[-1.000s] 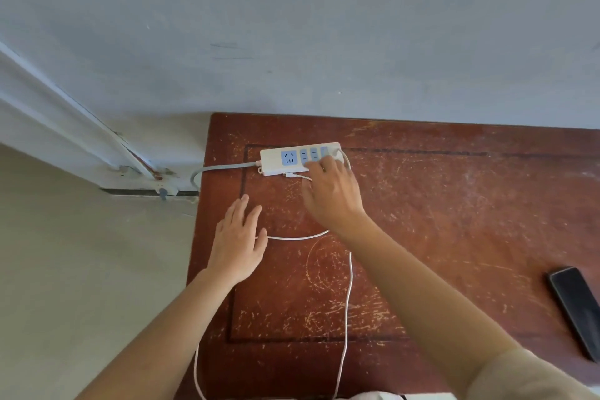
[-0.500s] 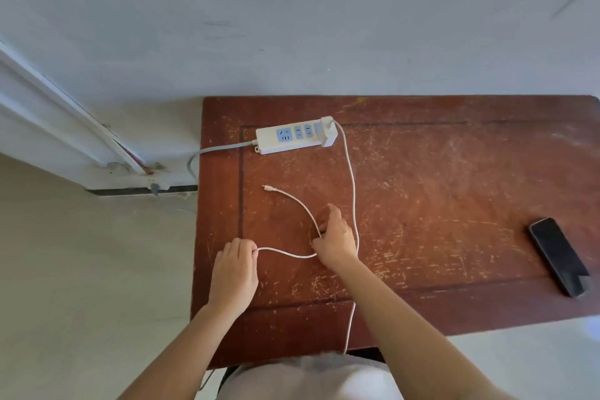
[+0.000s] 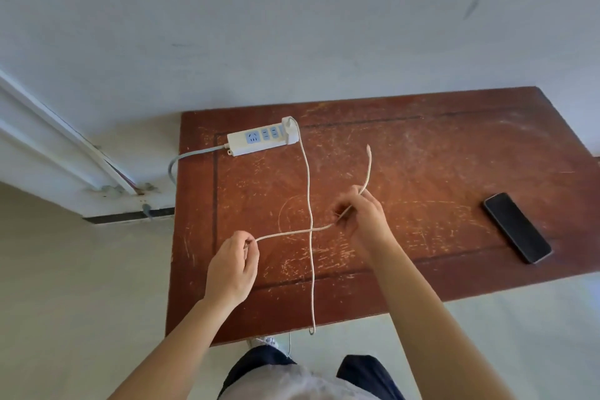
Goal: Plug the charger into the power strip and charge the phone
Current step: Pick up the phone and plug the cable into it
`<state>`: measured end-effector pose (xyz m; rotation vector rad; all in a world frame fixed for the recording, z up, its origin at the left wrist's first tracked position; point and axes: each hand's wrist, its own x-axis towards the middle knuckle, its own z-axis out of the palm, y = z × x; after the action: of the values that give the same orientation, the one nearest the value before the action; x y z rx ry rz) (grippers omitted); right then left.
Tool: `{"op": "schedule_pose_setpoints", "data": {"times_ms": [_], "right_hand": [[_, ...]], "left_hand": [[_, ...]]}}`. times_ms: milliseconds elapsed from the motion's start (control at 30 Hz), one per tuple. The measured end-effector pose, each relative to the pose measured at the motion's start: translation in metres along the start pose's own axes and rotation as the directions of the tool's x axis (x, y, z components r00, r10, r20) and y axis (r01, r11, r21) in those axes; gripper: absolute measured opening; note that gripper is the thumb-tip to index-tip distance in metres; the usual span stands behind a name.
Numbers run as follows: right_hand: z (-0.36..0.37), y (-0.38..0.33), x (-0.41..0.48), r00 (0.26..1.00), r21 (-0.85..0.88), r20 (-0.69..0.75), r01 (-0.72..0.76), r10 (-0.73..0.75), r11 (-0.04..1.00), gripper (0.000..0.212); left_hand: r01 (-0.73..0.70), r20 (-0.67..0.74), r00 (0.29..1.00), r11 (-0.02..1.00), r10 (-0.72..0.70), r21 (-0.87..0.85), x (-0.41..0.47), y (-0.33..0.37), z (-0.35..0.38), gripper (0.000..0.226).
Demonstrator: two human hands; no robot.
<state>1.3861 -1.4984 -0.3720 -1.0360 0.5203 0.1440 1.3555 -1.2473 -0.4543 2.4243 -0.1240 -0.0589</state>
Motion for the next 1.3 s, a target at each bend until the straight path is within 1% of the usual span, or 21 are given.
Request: {"op": "schedule_pose_setpoints", "data": {"times_ms": [67, 100, 133, 200, 267, 400, 500, 567, 633, 700, 767, 800, 867, 933, 1000, 1067, 1100, 1200, 1300], "right_hand": [[-0.033, -0.018, -0.013, 0.999, 0.054, -0.042, 0.026, -0.023, 0.998, 0.015], [-0.053, -0.026, -0.022, 0.995, 0.056, -0.089, 0.044, -0.039, 0.997, 0.015], [-0.075, -0.032, -0.031, 0.986, 0.022, -0.148, 0.076, -0.072, 0.997, 0.02], [-0.124, -0.042, -0.055, 0.956, -0.108, -0.242, 0.146, -0.169, 0.983, 0.034], [-0.178, -0.052, -0.086, 0.931, -0.157, -0.277, 0.201, -0.239, 0.967, 0.038], [-0.286, -0.074, -0.137, 0.88, -0.068, -0.39, 0.267, -0.272, 0.961, 0.032], [-0.35, -0.096, -0.162, 0.834, -0.07, -0.482, 0.269, -0.269, 0.96, 0.031], [-0.381, -0.11, -0.168, 0.813, -0.095, -0.513, 0.266, -0.276, 0.959, 0.024], [-0.404, -0.12, -0.165, 0.802, -0.116, -0.535, 0.242, -0.266, 0.963, 0.016], [-0.42, -0.126, -0.154, 0.798, -0.178, -0.548, 0.184, -0.253, 0.967, 0.024], [-0.432, -0.127, -0.139, 0.798, -0.309, -0.537, 0.117, -0.274, 0.944, 0.032], [-0.436, -0.126, -0.131, 0.797, -0.395, -0.523, 0.087, -0.302, 0.915, 0.035], [-0.445, -0.122, -0.112, 0.799, -0.581, -0.474, 0.031, -0.37, 0.813, 0.041], [-0.453, -0.118, -0.092, 0.816, -0.731, -0.408, -0.024, -0.409, 0.682, 0.046], [-0.461, -0.114, -0.072, 0.845, -0.846, -0.341, -0.084, -0.412, 0.526, 0.053], [-0.467, -0.11, -0.054, 0.879, -0.91, -0.291, -0.131, -0.379, 0.394, 0.061], [-0.468, -0.108, -0.045, 0.896, -0.923, -0.278, -0.148, -0.347, 0.356, 0.065], [-0.466, -0.102, -0.024, 0.926, -0.941, -0.255, -0.171, -0.277, 0.294, 0.074], [-0.46, -0.091, -0.013, 0.924, -0.957, -0.241, -0.175, -0.296, 0.232, 0.071]], "left_hand": [[-0.051, 0.009, 0.999, 0.998, 0.051, -0.022, -0.008, 0.03, 0.013, 0.013], [-0.085, 0.01, 0.996, 0.996, 0.085, -0.026, -0.013, 0.048, 0.021, 0.018], [-0.115, 0.007, 0.993, 0.993, 0.115, -0.024, -0.019, 0.066, 0.032, 0.023], [-0.143, -0.012, 0.99, 0.99, 0.143, -0.002, -0.033, 0.103, 0.057, 0.027], [-0.128, -0.018, 0.992, 0.992, 0.128, 0.009, -0.05, 0.139, 0.09, 0.026], [-0.117, 0.032, 0.993, 0.993, 0.117, 0.014, -0.07, 0.216, 0.153, 0.021], [-0.176, 0.099, 0.98, 0.984, 0.173, 0.031, -0.074, 0.278, 0.192, 0.017], [-0.225, 0.149, 0.965, 0.974, 0.218, 0.032, -0.071, 0.314, 0.213, 0.014], [-0.252, 0.214, 0.948, 0.966, 0.236, 0.049, -0.063, 0.342, 0.233, 0.022], [-0.27, 0.279, 0.93, 0.96, 0.24, 0.076, -0.053, 0.36, 0.252, 0.033], [-0.284, 0.33, 0.914, 0.953, 0.237, 0.103, -0.042, 0.371, 0.271, 0.038], [-0.284, 0.356, 0.906, 0.952, 0.227, 0.117, -0.035, 0.374, 0.281, 0.038], [-0.269, 0.396, 0.898, 0.951, 0.192, 0.151, -0.021, 0.378, 0.301, 0.037], [-0.25, 0.414, 0.897, 0.95, 0.154, 0.187, -0.005, 0.379, 0.32, 0.037], [-0.235, 0.441, 0.89, 0.945, 0.114, 0.229, 0.013, 0.38, 0.335, 0.038], [-0.227, 0.449, 0.89, 0.933, 0.083, 0.279, 0.026, 0.379, 0.345, 0.038], [-0.239, 0.431, 0.898, 0.923, 0.091, 0.302, 0.031, 0.378, 0.348, 0.037], [-0.302, 0.385, 0.907, 0.898, 0.169, 0.319, 0.04, 0.376, 0.35, 0.03], [-0.321, 0.386, 0.9, 0.908, 0.204, 0.27, 0.046, 0.372, 0.348, 0.029]]}}
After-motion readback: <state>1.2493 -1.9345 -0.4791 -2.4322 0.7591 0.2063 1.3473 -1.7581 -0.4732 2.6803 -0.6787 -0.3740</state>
